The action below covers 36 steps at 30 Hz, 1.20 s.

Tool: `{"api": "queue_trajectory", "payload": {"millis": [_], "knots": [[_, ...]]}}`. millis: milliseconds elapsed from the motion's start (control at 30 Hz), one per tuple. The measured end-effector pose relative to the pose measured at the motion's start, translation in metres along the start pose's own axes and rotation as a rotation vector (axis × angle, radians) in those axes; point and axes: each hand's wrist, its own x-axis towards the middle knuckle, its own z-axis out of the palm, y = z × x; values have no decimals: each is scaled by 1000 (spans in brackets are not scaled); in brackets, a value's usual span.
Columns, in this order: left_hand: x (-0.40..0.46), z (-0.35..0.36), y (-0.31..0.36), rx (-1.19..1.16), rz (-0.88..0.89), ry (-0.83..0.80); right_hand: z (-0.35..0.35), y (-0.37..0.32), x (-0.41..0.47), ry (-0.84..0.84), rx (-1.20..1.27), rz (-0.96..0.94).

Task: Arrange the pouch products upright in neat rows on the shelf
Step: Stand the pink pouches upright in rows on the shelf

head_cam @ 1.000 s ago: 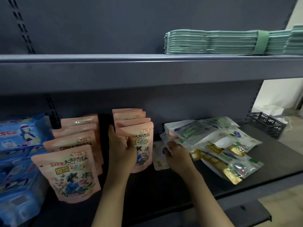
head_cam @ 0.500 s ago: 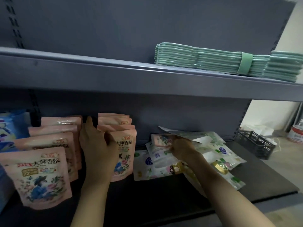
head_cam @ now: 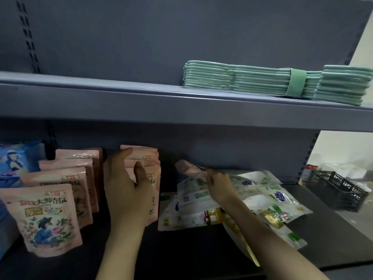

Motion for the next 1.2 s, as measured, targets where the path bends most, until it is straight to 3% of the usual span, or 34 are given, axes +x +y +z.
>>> {"api": "queue_trajectory", "payload": {"millis": [133,300,467,567,667,733,833,933,1033,1133,1200], "knots": [[-9,3,7,-58,-13,-81,-5,-17,-11,162,197,42],[-18,7,9,-3,-95,-296,-11,-37,-18,359,353,53],[-20,19,8,-259,-509,-529,-12,-29,-37,506,364,-151],[-14,33,3,-401,-749,-666,-10,-16,-51,463,393,-320],[-11,43,9,-531,-871,-763,-12,-10,-61,360,414,-464],[-9,47,10,-618,-944,-779,-17,-7,-65,307,437,-538],[-9,46,9,-771,-1031,-756,-25,1,-66,379,300,-614],[-20,47,14,-842,-948,-753,-32,9,-65,513,195,-629],[-38,47,19,-886,-710,-711,-27,14,-68,596,251,-566],[-54,41,16,-1006,-543,-733,-28,2,-83,514,724,-222],[-63,39,14,-1098,-526,-689,-31,-7,-91,335,1072,104]]}}
